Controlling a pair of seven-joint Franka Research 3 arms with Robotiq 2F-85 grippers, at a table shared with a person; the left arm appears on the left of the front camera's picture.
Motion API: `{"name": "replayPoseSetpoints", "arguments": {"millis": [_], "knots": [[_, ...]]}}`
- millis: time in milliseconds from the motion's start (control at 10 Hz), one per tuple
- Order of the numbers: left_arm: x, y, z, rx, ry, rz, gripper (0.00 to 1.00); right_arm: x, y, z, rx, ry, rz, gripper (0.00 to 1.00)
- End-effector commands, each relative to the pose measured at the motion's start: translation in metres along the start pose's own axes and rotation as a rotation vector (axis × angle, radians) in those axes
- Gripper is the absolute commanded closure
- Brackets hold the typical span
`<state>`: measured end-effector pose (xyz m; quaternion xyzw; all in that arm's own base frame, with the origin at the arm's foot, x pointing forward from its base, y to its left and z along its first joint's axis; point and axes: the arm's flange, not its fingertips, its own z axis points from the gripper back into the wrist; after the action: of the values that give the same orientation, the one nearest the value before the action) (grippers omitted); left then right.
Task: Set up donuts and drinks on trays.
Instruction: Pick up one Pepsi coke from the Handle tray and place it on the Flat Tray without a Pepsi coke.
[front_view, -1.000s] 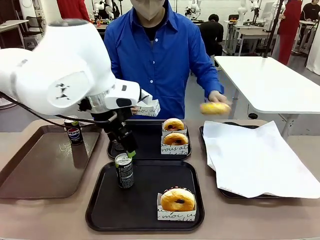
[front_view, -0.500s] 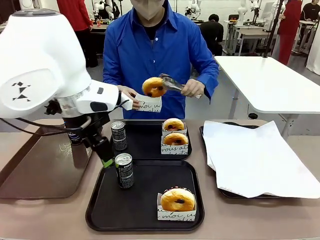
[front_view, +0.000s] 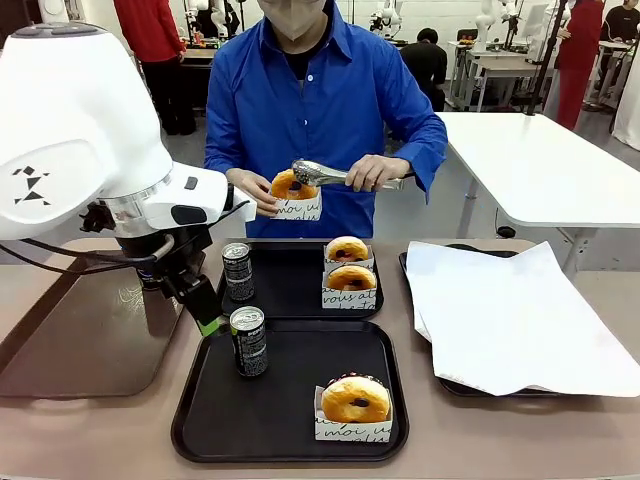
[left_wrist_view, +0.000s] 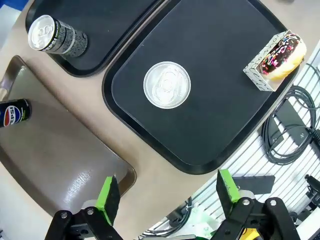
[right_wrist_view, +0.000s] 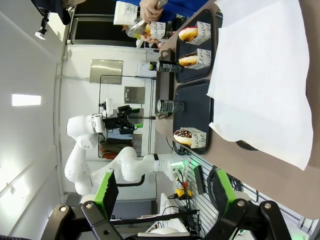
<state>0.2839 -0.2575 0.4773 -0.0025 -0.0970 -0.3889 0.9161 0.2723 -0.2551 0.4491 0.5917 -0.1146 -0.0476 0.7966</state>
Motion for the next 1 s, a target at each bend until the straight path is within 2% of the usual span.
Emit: {"name": "replayPoseSetpoints", "arguments": {"millis": [0,200,400,600,800,900], "knots": [[0.002,-0.002,0.001,0.004,0.003,-0.008,0.00,-0.001,0.001,0.001,0.012,-0.002,0.005,0.00],[0.000,-0.001,0.000,0.000,0.000,-0.002,0.00,-0.001,0.001,0.001,0.012,-0.002,0.005,0.00],[-0.006,0.046,0.043,0.031,-0.167,0.214,0.00,-0.001,0.001,0.001,0.012,-0.002,0.005,0.00],[-0.044,0.111,0.077,0.020,-0.283,0.433,0.00,-0.001,0.001,0.001,0.012,-0.002,0.005,0.00],[-0.084,0.185,0.095,-0.212,-0.411,0.671,0.00,-0.001,0.001,0.001,0.012,-0.002,0.005,0.00],[-0.161,0.257,0.084,-0.255,-0.425,0.931,0.00,-0.001,0.001,0.001,0.012,-0.002,0.005,0.00]]}}
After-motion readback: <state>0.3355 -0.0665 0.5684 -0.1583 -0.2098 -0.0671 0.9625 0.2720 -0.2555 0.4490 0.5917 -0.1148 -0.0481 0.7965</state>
